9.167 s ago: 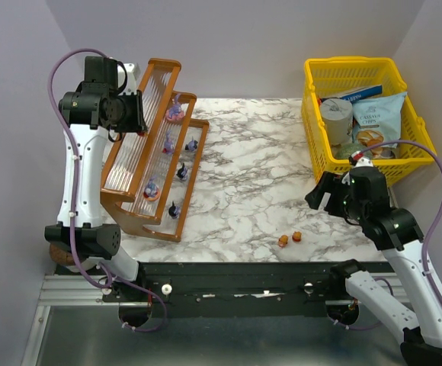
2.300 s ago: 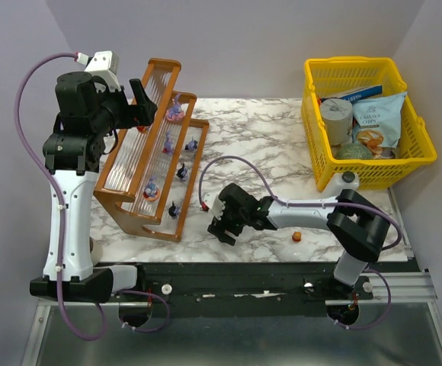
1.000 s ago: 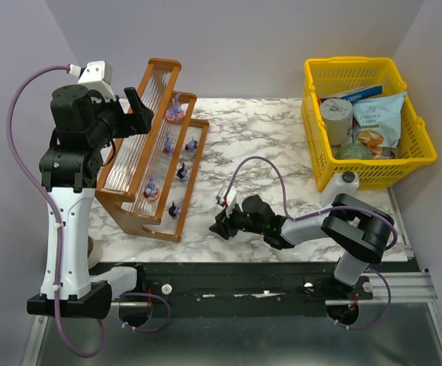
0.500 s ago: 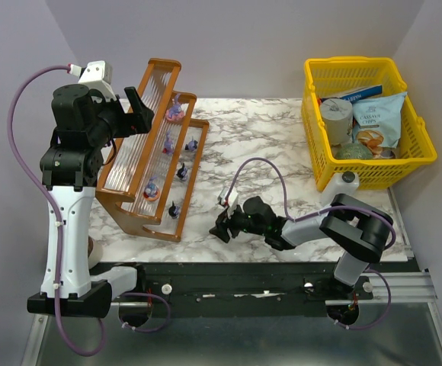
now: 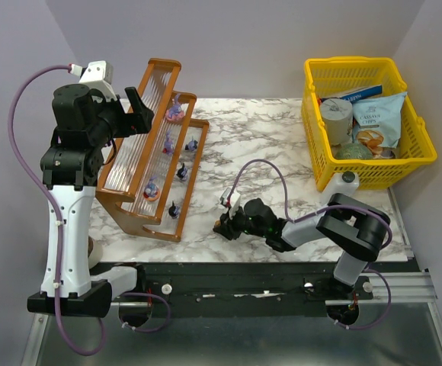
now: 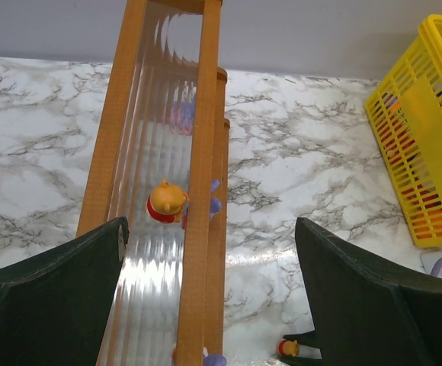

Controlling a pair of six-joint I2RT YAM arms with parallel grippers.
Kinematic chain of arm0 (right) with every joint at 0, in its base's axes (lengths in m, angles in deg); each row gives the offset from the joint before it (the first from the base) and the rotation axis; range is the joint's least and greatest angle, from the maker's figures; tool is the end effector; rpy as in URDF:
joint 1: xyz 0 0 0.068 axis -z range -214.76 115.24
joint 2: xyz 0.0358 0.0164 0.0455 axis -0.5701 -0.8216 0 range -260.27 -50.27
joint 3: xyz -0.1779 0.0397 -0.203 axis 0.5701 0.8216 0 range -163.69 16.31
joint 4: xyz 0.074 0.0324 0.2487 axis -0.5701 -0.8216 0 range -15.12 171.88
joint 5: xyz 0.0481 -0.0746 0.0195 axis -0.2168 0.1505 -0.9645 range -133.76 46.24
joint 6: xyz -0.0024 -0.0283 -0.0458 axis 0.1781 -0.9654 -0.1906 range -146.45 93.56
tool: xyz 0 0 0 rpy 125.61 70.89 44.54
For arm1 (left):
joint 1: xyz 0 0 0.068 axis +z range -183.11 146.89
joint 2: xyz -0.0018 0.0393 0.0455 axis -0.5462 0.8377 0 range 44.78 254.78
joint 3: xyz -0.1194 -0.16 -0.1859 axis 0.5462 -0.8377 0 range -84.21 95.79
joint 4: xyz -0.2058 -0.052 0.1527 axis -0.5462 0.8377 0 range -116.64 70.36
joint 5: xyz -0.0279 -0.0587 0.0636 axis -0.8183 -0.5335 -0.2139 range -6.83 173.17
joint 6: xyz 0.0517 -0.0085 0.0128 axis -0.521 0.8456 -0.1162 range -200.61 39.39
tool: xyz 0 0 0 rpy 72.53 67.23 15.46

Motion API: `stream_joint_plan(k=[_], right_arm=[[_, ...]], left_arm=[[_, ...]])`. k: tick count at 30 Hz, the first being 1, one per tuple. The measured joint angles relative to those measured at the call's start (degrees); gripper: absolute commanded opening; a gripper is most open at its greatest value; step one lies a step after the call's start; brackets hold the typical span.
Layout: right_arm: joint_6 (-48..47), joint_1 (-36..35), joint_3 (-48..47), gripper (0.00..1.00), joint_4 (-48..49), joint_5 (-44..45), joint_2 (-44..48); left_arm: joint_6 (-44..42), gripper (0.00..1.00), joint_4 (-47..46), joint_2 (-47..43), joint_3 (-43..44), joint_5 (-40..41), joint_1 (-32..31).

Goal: Place and organize the plastic toys onto the shelf

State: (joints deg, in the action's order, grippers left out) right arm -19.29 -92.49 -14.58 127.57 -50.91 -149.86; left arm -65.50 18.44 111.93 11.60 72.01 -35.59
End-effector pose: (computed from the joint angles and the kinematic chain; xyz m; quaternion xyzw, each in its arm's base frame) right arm 0.1615 0.2642 0.1246 -0.3867 0.7379 0.3394 0.4369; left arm 0.2077 -0.0159 0.4962 -0.0298 0.7986 -0.1681 0.5771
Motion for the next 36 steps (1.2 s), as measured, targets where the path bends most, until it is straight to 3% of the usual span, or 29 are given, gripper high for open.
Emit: stream_joint_plan(k=[4, 7, 14, 22, 27, 36], right_arm=[[0.4, 0.0, -0.7, 0.09, -0.8, 0.5, 0.0], [0.4, 0.0, -2.2, 0.01, -3.0, 0.6, 0.4], [-1.0, 0.0, -12.4, 0.01, -18.1, 0.5, 8.2], [-2.7, -0.1, -38.5, 0.01, -37.0, -2.1, 15.4], [-3.4, -1.5, -51.7, 0.01, -45.8, -3.1, 12.5], [-4.7, -6.9, -72.5, 0.01, -55.9, -3.1, -2.2]], left_arm=[[-0.3, 0.99, 0.0, 0.3, 0.0, 0.0, 0.0], [-0.3, 0.99, 0.0, 0.5, 0.0, 0.0, 0.0], [-0.3, 0.99, 0.1, 0.6, 0.0, 0.2, 0.0], [-0.7, 0.99, 1.6, 0.4, 0.1, 3.6, 0.0], [-0.8, 0.99, 3.4, 0.4, 0.8, 5.4, 0.0], [-1.1, 0.99, 5.7, 0.5, 5.0, 12.0, 0.0]])
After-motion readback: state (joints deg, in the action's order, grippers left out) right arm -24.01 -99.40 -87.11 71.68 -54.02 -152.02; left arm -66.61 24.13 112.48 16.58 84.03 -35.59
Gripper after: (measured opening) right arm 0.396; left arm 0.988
